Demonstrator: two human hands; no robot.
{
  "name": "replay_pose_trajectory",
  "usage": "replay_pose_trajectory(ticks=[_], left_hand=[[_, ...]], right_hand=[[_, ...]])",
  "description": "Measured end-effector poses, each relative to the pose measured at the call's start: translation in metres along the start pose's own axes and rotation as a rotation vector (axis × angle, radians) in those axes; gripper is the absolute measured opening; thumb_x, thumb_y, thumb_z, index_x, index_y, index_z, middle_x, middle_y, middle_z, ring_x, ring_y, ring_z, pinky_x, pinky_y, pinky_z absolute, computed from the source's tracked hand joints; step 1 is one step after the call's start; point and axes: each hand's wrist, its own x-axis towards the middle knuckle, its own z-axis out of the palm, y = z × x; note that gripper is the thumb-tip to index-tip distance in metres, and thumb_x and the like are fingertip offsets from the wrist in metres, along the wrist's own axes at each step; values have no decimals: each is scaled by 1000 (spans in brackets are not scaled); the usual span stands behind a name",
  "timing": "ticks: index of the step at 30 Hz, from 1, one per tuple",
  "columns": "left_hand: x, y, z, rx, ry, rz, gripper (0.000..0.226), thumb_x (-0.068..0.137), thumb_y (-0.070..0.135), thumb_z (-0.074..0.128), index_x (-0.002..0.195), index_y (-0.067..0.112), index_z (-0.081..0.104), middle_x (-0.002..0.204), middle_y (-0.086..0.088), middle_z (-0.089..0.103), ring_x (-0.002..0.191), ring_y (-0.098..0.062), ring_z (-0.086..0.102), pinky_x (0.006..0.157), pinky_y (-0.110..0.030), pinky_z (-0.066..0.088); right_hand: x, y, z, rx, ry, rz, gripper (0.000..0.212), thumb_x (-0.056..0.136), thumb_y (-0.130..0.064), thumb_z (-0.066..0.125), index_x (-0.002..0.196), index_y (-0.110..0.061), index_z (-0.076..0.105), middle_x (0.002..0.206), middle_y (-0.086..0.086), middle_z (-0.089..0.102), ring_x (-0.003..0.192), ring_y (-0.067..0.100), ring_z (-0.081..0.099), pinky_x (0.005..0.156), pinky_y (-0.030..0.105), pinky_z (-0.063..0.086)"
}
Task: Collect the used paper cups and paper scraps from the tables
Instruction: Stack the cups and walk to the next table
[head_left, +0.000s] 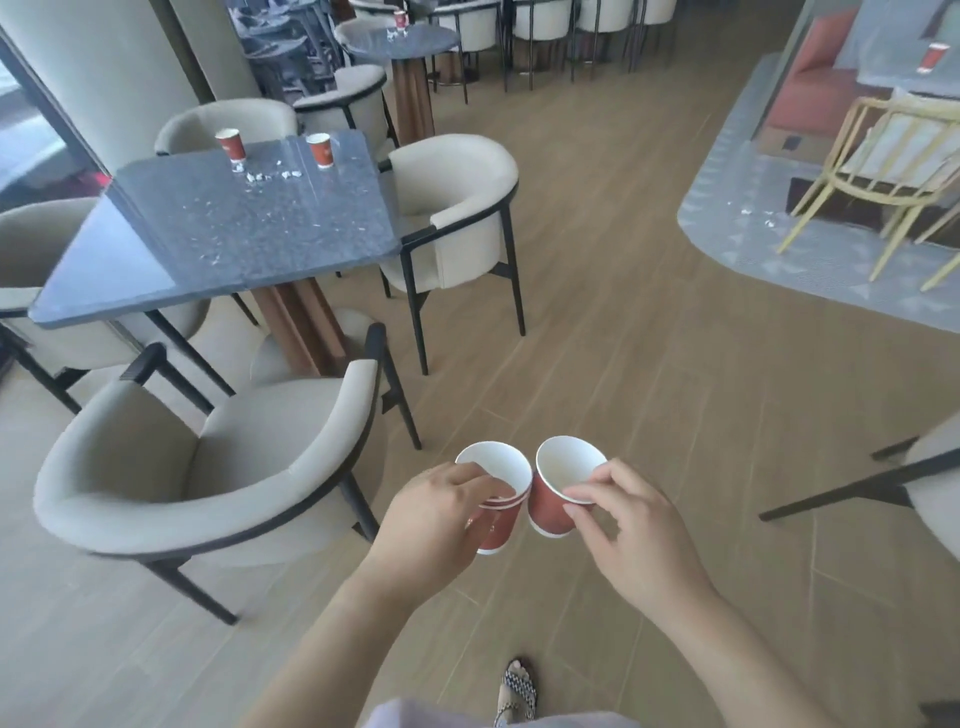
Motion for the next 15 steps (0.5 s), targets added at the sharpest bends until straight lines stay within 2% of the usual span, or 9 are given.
replay_pose_trajectory(ticks=[8, 11, 15], left_hand=[[154, -37, 17, -104, -23, -4, 23, 76, 11, 66, 95, 23, 69, 89, 8, 68, 81, -19, 62, 65, -29, 51], [221, -62, 25, -122, -32, -7, 22, 79, 13, 63, 98, 23, 69, 93, 8, 68, 85, -20, 62, 68, -36, 52], [322, -99, 32, -168, -8, -9, 21, 79, 13, 65, 97, 24, 69, 92, 8, 68, 86, -19, 62, 67, -37, 52]], right_hand=[[128, 62, 4, -15, -43, 67, 11, 77, -10, 72, 84, -18, 70, 80, -5, 58, 78, 16, 57, 68, 25, 45], [188, 89, 12, -32, -39, 98, 10, 78, -13, 71, 86, -19, 71, 82, -7, 58, 81, 14, 57, 69, 22, 43], [285, 122, 22, -47, -18, 103, 9, 79, -14, 70, 87, -19, 71, 83, -6, 59, 81, 11, 53, 71, 18, 37]])
